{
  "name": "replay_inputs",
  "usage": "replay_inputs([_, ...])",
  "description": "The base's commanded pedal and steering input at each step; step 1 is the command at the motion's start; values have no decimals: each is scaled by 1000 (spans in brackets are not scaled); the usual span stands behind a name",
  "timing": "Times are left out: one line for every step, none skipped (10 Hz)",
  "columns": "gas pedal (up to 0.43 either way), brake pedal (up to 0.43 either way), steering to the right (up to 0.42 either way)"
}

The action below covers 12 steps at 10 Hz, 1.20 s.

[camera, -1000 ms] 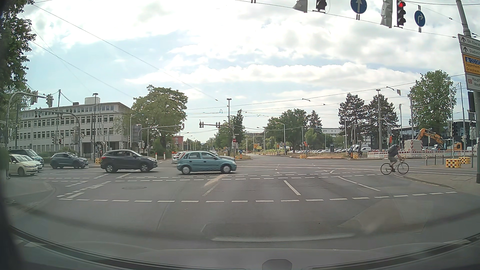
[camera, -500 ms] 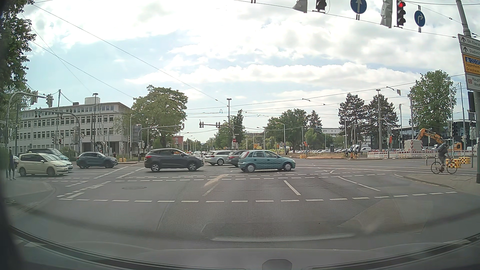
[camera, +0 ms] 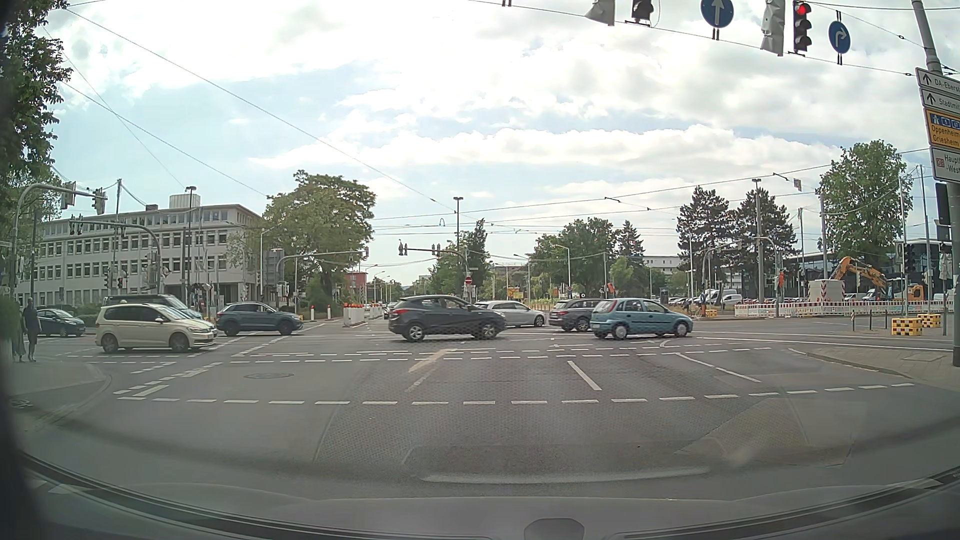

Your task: Follow the waypoints while adhering to traffic rules and regulations

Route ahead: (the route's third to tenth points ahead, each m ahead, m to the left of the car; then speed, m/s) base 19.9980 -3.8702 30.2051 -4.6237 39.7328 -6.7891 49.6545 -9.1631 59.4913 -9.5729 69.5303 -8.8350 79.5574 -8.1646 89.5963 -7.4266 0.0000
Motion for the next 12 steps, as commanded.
replay_inputs([0,262,21])
replay_inputs([0,262,21])
replay_inputs([0,268,20])
replay_inputs([0,268,21])
replay_inputs([0,268,20])
replay_inputs([0,268,20])
replay_inputs([0,268,20])
replay_inputs([0,262,21])
replay_inputs([0,268,20])
replay_inputs([0,268,21])
replay_inputs([0,262,21])
replay_inputs([0,268,21])
